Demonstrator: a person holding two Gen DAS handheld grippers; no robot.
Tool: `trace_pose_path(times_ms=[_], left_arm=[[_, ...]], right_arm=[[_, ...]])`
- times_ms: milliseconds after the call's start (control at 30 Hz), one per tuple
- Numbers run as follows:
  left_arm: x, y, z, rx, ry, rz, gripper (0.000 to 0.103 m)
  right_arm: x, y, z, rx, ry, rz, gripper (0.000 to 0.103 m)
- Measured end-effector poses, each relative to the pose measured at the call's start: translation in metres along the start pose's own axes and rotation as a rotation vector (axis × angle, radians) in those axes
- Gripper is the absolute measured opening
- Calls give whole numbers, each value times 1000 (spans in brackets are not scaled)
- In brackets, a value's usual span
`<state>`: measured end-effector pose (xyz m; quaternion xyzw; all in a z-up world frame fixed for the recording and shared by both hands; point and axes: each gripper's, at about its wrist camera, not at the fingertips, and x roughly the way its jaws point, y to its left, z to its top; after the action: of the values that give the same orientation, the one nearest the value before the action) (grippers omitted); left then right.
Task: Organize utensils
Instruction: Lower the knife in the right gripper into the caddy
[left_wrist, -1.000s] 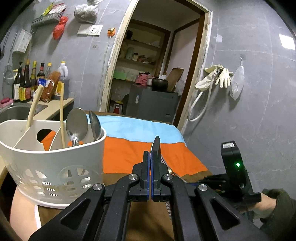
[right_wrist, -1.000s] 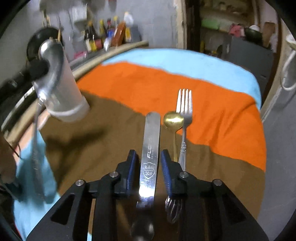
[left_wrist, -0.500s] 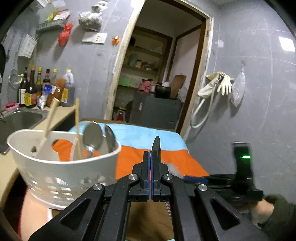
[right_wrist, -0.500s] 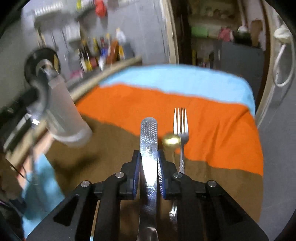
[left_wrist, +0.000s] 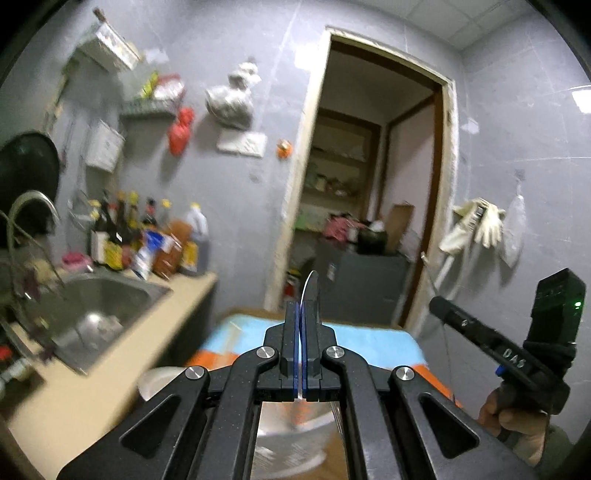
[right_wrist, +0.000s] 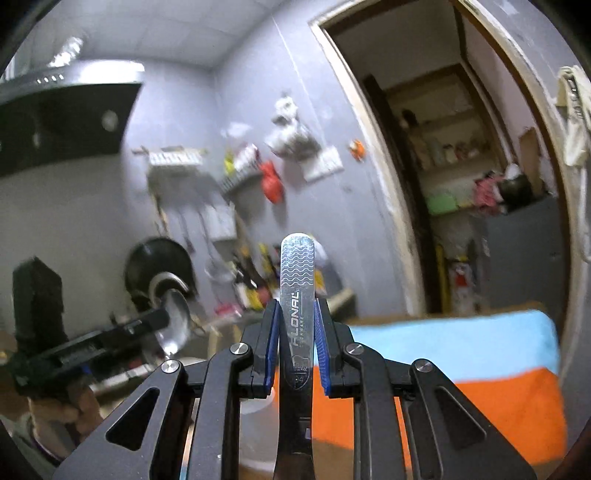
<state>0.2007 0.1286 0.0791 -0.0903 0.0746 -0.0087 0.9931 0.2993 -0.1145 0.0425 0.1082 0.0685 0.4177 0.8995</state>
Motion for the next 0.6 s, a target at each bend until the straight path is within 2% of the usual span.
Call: trace_pose_path(times_ms=[133,300,433,600], left_arm=[[-6,25,16,18,-66,78,0],[-8,54,26,18,-143,170,0],[-2,68,24,28,-190,244,0],[11,76,6,60,-199,320,0]], right_arm=[[27,17,9,24,-76,58,16],[45,37,4,16,-172,64,16],[54,52,-3,-16,-256,41,16],[59,69,-19,-75,-330,-24,16]])
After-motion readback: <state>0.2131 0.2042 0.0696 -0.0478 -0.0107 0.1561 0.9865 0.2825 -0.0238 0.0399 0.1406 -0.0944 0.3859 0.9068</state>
